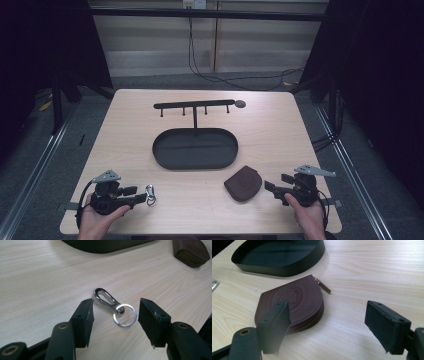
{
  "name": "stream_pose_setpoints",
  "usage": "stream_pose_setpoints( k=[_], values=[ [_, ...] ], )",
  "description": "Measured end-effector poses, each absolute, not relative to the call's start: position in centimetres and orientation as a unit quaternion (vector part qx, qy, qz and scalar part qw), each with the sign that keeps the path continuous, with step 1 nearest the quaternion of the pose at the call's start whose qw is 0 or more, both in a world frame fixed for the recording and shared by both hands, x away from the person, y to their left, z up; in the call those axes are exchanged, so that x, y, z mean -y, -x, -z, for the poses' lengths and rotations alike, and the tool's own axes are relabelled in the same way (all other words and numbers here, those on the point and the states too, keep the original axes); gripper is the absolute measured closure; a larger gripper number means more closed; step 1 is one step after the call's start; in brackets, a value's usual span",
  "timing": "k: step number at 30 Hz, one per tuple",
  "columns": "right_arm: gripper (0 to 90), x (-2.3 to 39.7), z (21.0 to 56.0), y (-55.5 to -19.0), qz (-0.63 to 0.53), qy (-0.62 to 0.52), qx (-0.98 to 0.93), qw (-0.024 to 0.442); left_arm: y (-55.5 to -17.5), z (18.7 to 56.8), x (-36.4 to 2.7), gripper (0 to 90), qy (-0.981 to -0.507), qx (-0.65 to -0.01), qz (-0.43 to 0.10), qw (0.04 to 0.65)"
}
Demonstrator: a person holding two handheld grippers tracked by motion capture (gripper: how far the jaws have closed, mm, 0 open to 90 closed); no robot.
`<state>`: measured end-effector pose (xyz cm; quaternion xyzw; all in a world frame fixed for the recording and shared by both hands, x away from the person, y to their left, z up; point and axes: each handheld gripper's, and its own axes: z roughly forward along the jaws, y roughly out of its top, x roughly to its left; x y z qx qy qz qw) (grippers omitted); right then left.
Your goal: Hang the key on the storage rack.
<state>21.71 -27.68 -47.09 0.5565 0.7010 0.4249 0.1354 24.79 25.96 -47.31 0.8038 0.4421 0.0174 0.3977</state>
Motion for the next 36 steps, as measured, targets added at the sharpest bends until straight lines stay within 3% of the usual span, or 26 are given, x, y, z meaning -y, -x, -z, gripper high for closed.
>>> stream_pose_setpoints(
  k=[11, 20, 25, 36],
  values=[
    [20.5, 27.5, 47.0, -21.5, -0.423, -0.555, -0.703, 0.137, -24.6, 47.1, -25.7, 44.1, -0.813, -0.434, -0.017, 0.388],
    [20.6, 27.3, 46.9, -21.4, -0.422, -0.549, -0.708, 0.14, -24.2, 46.1, -24.1, 51.7, -0.835, -0.413, -0.027, 0.363],
    [20.6, 27.3, 47.0, -21.5, -0.421, -0.548, -0.71, 0.137, -24.6, 45.5, -22.9, 45.9, -0.849, -0.4, -0.029, 0.344],
    [20.6, 27.2, 47.1, -21.5, -0.417, -0.548, -0.712, 0.133, -24.9, 46.4, -21.9, 44.1, -0.872, -0.402, -0.031, 0.277]
  ],
)
